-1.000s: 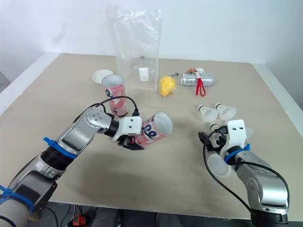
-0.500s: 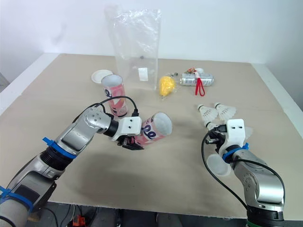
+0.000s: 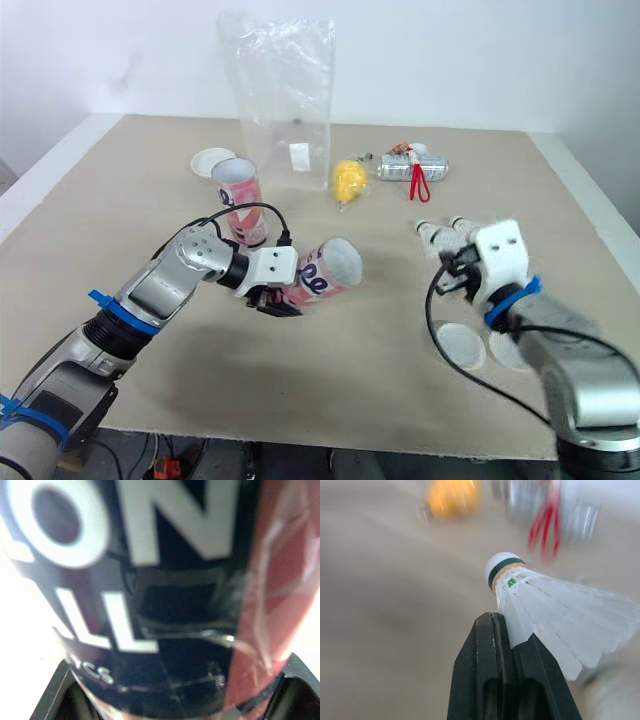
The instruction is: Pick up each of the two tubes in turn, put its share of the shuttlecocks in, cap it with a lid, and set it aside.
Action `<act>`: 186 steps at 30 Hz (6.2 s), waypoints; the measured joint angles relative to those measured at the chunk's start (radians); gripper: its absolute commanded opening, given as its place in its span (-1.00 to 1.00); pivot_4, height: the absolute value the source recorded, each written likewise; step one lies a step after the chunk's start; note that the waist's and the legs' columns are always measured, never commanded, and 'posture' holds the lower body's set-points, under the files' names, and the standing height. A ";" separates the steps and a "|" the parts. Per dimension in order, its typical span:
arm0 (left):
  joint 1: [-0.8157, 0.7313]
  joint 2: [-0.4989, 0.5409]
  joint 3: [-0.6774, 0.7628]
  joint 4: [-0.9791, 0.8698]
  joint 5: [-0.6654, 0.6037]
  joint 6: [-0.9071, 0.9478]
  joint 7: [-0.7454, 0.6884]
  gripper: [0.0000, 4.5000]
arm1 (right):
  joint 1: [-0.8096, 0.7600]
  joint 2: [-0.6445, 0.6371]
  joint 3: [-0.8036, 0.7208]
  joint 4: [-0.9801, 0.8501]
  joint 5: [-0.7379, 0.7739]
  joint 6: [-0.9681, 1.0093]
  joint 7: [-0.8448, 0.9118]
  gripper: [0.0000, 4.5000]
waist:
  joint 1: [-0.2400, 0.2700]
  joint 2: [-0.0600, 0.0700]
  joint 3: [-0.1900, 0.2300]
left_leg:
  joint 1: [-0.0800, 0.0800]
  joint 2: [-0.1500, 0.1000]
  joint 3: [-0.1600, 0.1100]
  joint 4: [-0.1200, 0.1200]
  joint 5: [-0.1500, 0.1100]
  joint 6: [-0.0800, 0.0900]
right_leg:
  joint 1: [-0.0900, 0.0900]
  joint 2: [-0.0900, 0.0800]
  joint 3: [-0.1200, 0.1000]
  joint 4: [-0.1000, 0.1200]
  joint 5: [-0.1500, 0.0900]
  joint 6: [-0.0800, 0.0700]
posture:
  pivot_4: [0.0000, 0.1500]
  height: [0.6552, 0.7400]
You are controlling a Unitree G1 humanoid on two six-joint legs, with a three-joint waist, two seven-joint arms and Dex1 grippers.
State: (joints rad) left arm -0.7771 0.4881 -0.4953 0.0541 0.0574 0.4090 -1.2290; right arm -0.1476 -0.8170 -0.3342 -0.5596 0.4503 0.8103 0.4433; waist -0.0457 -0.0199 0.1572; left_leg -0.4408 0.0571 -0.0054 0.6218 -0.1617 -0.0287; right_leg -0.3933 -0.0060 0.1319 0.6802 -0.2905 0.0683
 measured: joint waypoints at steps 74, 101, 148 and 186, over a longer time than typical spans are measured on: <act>-0.053 -0.030 -0.013 0.067 -0.016 -0.009 -0.026 0.30 | -0.795 0.036 0.775 0.527 -0.360 -0.651 1.038 -0.98 | 0.003 0.003 0.006 | 0.001 -0.002 -0.002 -0.001 -0.001 0.000 | 0.002 -0.001 -0.002 0.001 -0.002 0.002 | 1.00 1.00; -0.039 -0.028 0.003 0.075 -0.009 0.007 -0.004 0.30 | -0.881 0.153 0.794 0.683 -0.448 -0.719 1.127 -0.98 | -0.002 0.003 0.005 | 0.008 0.002 -0.002 0.001 0.002 0.000 | 0.004 0.003 -0.001 0.002 0.004 -0.006 | 1.00 1.00; 0.255 -0.378 0.170 0.362 -0.180 -0.605 0.160 0.30 | 0.173 -0.381 -0.031 0.295 -0.044 -0.140 0.844 0.95 | 0.014 0.005 0.008 | -0.001 -0.011 -0.012 0.002 0.000 0.000 | 0.005 -0.005 -0.004 0.000 -0.002 0.007 | 1.00 1.00; 0.255 -0.364 0.157 0.383 -0.174 -0.604 0.175 0.30 | -0.068 -0.353 0.349 0.656 -0.234 -0.448 0.870 -0.04 | 0.000 0.007 0.008 | 0.002 -0.011 -0.013 0.002 0.000 0.000 | 0.009 -0.005 -0.004 0.000 -0.002 0.007 | 1.00 1.00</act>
State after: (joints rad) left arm -0.5218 0.1241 -0.3384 0.4376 -0.1168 -0.1952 -1.0535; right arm -0.2153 -1.1703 0.0152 0.0962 0.2161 0.3621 1.3136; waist -0.0456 -0.0132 0.1650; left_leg -0.4384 0.0462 -0.0179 0.6240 -0.1621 -0.0290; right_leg -0.3848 -0.0109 0.1275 0.6804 -0.2926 0.0756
